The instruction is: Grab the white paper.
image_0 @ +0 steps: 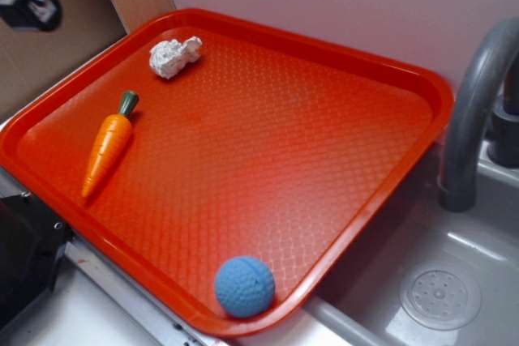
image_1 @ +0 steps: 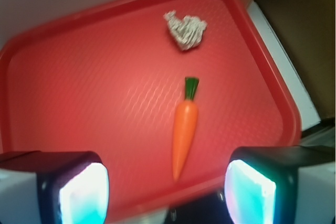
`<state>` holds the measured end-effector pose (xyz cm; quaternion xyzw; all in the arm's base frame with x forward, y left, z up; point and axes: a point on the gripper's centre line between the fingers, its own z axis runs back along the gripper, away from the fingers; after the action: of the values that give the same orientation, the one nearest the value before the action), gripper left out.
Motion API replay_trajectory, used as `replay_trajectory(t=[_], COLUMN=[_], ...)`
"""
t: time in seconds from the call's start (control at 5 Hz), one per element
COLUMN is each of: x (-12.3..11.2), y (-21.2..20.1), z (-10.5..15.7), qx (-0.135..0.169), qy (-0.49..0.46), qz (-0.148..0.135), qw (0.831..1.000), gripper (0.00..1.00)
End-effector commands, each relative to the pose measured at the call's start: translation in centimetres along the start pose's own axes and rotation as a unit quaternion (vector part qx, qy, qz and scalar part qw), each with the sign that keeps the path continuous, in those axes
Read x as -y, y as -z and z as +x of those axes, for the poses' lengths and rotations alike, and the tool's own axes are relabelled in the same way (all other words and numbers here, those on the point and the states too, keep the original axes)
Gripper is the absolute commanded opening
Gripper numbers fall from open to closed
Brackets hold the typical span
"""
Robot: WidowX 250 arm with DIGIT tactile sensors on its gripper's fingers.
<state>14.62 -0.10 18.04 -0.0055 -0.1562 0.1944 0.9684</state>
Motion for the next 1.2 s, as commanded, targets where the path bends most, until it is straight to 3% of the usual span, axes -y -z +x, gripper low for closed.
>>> replay_trajectory(t=[0.0,0.4,1.0], x=[-1.6,-3.0,-3.2], y=[5.7,11.7,18.2], z=[5.9,10.5,13.1], qx=[0.077,0.087,0.05], qy=[0.024,0.017,0.029], qz=[-0.005,0.015,0.036], qw=[0.997,0.996,0.998], gripper=[1.0,1.0,1.0])
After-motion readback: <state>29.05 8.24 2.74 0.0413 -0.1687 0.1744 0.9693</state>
